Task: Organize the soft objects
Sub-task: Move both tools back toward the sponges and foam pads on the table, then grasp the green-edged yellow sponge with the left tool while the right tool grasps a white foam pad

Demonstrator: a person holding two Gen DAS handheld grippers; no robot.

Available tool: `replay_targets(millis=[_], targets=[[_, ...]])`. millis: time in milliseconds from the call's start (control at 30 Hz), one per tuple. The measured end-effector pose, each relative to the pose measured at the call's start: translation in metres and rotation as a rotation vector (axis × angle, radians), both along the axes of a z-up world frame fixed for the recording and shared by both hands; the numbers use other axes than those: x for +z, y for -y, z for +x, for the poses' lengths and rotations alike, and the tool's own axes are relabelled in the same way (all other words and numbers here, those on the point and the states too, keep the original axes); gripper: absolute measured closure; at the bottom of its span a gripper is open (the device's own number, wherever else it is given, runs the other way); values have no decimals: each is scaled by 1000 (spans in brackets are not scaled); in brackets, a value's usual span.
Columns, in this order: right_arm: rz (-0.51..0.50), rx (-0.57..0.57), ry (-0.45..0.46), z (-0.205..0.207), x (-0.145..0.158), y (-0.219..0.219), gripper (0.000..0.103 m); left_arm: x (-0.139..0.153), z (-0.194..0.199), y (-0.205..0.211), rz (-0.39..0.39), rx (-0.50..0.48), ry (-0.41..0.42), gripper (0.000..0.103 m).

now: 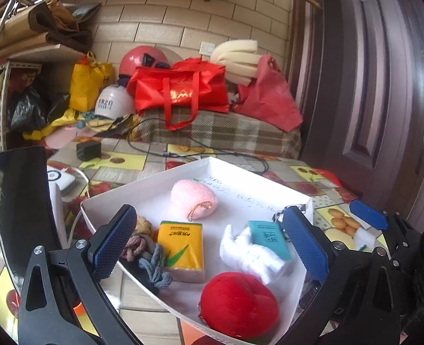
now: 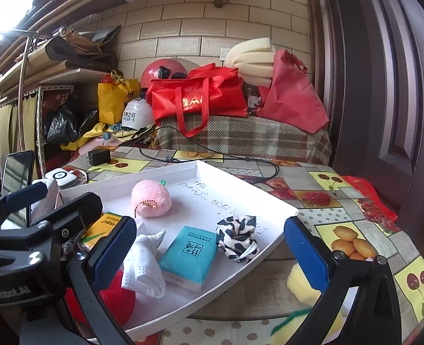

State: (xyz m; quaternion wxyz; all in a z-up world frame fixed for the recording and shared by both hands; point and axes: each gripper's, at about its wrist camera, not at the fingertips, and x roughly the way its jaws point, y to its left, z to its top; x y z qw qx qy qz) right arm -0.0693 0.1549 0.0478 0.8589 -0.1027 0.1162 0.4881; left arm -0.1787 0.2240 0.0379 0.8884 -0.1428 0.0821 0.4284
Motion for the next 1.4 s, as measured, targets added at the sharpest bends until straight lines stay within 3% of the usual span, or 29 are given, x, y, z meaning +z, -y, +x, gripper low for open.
replay_targets(millis=[200,433,600,900,1100,1267,1400], targets=[[57,-23,-17,1,2,29,0,8,6,35,145,-86,-2,0],[-25,-61,-2,23,-2,66,0,6,31,57,87,-255,-67,0],[-90,-1,-44,57,-7,110,0,3,57,86,175,-323,-192,0],[-240,110,-184,102,-24,160,0,-7,96,100,110,-465,-314,0],[-362,200,-312,117,-44,142,0,-17,133,107,59,-547,-407,0],[-488,220,-227,106,-55,119,1,-24,161,102,0,-545,-452,0],[-520,232,-181,109,-55,107,1,-26,164,99,-24,-546,-456,1]])
